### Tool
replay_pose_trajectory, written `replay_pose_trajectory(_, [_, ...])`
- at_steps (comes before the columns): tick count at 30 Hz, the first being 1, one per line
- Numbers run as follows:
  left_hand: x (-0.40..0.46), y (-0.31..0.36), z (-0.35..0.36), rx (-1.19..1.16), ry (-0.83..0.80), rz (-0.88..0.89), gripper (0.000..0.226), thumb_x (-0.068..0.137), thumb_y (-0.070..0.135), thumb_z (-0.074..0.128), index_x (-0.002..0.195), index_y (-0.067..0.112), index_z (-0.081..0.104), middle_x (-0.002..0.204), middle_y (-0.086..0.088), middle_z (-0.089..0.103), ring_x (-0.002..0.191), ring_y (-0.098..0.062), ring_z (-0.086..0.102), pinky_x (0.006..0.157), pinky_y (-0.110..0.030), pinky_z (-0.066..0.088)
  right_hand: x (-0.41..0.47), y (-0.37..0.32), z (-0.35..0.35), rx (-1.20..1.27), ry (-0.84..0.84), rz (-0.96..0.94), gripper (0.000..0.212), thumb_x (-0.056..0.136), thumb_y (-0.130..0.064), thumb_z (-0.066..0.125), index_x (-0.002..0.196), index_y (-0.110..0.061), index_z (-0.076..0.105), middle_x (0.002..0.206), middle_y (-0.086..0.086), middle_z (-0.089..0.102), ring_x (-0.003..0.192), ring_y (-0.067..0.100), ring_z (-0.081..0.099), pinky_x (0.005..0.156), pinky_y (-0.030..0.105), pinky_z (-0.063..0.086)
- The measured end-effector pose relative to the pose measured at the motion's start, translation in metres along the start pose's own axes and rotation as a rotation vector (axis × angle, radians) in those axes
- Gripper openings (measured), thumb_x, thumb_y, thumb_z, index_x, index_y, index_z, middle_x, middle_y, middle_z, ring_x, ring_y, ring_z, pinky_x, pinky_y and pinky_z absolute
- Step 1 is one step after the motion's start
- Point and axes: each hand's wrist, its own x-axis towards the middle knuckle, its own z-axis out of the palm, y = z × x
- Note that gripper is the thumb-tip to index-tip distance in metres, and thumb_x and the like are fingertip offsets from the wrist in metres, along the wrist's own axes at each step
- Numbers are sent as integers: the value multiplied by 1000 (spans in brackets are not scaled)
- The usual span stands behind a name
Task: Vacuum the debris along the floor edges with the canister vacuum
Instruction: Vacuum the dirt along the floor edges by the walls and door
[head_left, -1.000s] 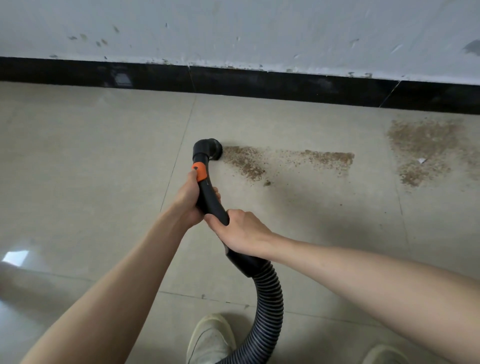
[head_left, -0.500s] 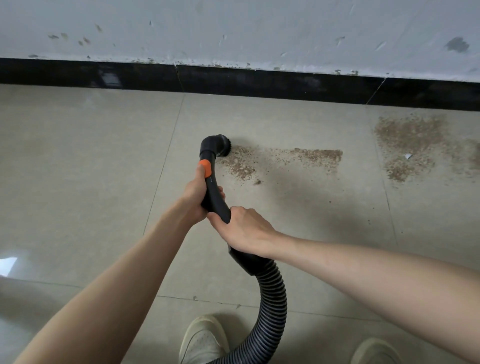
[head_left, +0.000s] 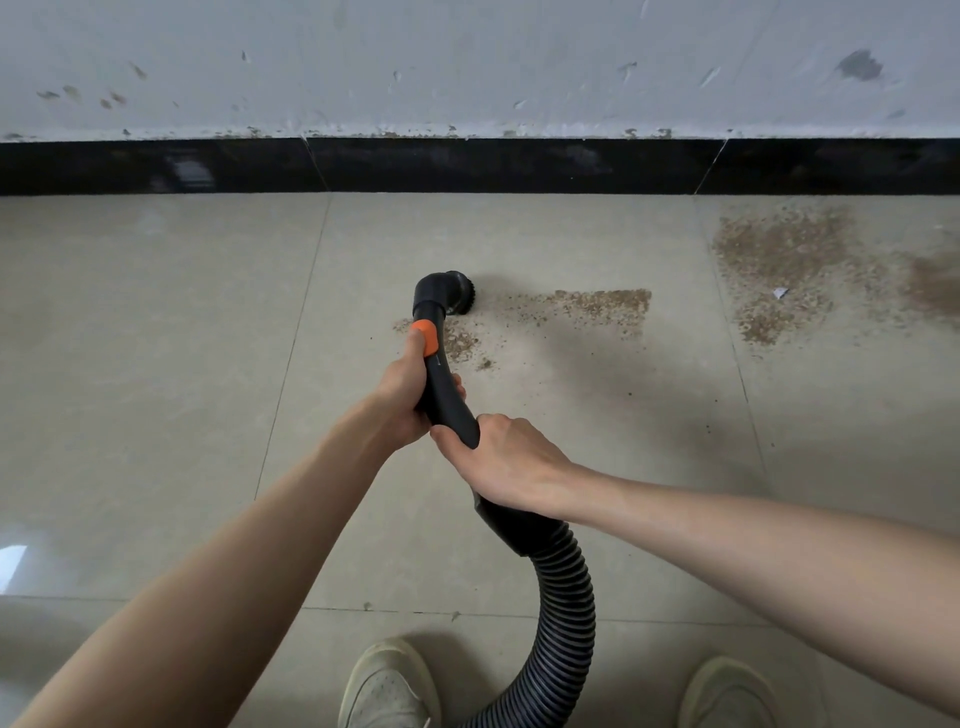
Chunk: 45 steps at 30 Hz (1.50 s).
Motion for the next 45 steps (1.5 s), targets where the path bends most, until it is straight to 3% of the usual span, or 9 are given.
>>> replay_pose_trajectory(11, [0, -13, 40, 76, -36, 4, 42, 96, 53, 43, 91, 11, 45, 75, -7, 49, 61, -19, 50, 54, -30, 46, -11, 36, -15, 63, 29, 25, 50, 94, -62, 37, 74, -17, 45, 72, 3, 61, 66, 22, 60, 60, 32, 46])
replay_pose_trajectory(18, [-2, -21, 70, 153, -75, -8, 45, 94, 55, 44, 91, 10, 46, 74, -9, 52, 61, -21, 53, 60, -31, 48, -19, 61, -23, 125, 67, 57, 51, 93, -63, 36, 78, -16, 49, 73, 5, 68, 73, 24, 67, 76, 39, 56])
replay_pose_trajectory(45, [11, -39, 159, 365, -238, -3, 48, 96, 56, 37, 89, 8, 45, 78, -10, 55, 66, -22, 56, 63, -32, 50, -41, 119, -54, 236, 239, 206, 49, 94, -63, 36, 79, -18, 49, 76, 2, 65, 74, 21, 66, 76, 39, 55])
